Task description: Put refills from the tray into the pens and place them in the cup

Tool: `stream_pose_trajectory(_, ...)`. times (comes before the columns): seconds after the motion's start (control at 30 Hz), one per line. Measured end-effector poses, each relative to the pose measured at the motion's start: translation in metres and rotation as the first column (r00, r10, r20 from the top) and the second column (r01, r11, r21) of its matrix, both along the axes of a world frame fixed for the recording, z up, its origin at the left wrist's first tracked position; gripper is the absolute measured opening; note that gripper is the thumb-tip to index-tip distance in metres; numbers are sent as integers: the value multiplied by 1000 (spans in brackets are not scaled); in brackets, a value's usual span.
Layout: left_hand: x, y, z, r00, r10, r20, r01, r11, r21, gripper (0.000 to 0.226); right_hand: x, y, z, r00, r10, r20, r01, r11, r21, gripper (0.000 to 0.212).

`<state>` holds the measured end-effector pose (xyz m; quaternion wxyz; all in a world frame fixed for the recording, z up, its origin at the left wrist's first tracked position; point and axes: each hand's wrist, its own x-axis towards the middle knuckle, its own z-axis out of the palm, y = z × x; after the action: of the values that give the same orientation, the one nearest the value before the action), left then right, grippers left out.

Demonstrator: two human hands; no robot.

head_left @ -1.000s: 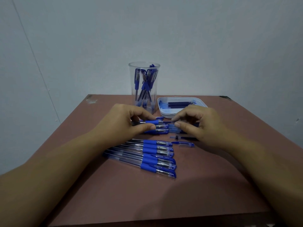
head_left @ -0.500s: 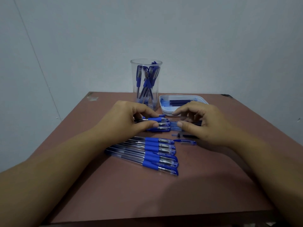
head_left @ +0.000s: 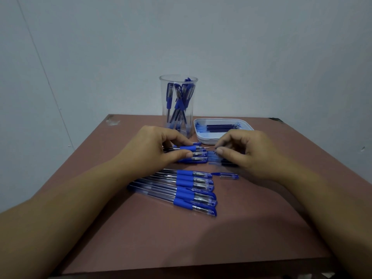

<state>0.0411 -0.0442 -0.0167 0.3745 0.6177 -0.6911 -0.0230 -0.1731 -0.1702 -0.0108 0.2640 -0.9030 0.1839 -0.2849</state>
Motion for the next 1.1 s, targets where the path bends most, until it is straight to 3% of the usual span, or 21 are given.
stream_pose_trajectory(0.13,-1,0,0,1000,2,-7,-2,1000,-7,19,4,7,2,994,18,109,-20,999,24,20)
stream_pose_trajectory(0.53,-5,0,-3,999,-12,-33,9,997,-79,22,13,12,-8,988,70,141,-68,998,-18,28)
stream_pose_trajectory(0.6,-6,0,-3,1000,-4,-22,2,997,-80,21,14,11,-8,987,77,138,-71,996,-46,25)
stream_pose_trajectory(0.7,-6,0,-2,1000,3,-6,-4,996,-89,20,15,10,-7,993,80,88,-75,995,-68,5)
stream_pose_trajectory(0.8,-6,0,-2,1000,4,2,-4,996,-88,21,14,9,-7,990,93,102,-87,994,-68,8)
stream_pose_trajectory(0.9,-6,0,-1,1000,3,2,-3,996,-89,20,14,5,-9,986,110,124,-92,986,-142,27)
stream_pose_trajectory(1.0,-7,1,0,1000,-13,2,13,995,-97,21,15,2,-11,993,85,85,-69,981,-180,7)
stream_pose_trajectory(1.1,-7,2,0,1000,-16,-1,16,996,-89,21,15,-1,-12,995,81,55,-70,980,-184,15)
